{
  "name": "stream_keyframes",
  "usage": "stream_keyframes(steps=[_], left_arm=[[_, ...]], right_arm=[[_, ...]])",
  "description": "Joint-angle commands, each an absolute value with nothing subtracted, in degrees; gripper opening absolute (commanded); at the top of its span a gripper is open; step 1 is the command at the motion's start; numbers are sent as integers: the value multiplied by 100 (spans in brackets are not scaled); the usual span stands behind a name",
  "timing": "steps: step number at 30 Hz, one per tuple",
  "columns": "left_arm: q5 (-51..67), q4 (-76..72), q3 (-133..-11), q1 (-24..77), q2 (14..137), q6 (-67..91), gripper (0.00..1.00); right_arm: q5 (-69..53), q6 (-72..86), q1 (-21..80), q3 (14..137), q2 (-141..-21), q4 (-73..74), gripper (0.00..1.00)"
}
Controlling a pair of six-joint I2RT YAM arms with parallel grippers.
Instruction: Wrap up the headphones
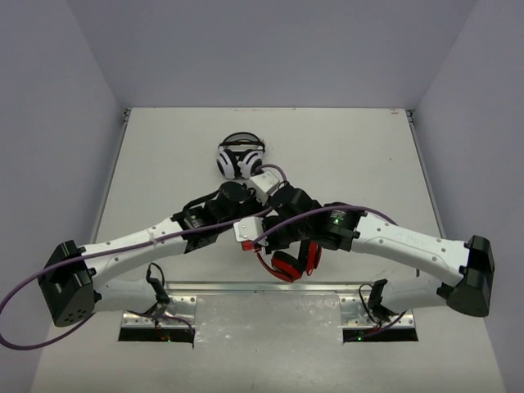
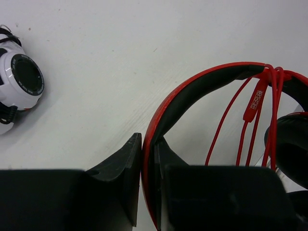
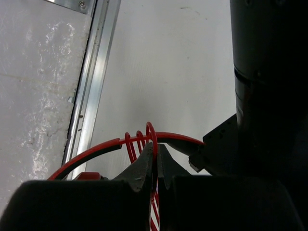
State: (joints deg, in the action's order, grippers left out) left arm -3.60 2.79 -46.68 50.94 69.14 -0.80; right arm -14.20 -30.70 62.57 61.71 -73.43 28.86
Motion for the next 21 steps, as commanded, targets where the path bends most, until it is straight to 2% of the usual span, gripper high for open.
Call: stream_keyframes(steps=[1, 21], left_arm=[[-263, -281, -4658, 5177, 6478, 113, 1], [-1063, -668, -4316, 5186, 5871, 79, 1]], right_arm=[[-1415, -2760, 5959, 6161, -7172, 2654, 1], [-1186, -2628, 5327, 6143, -7110, 2839, 1]])
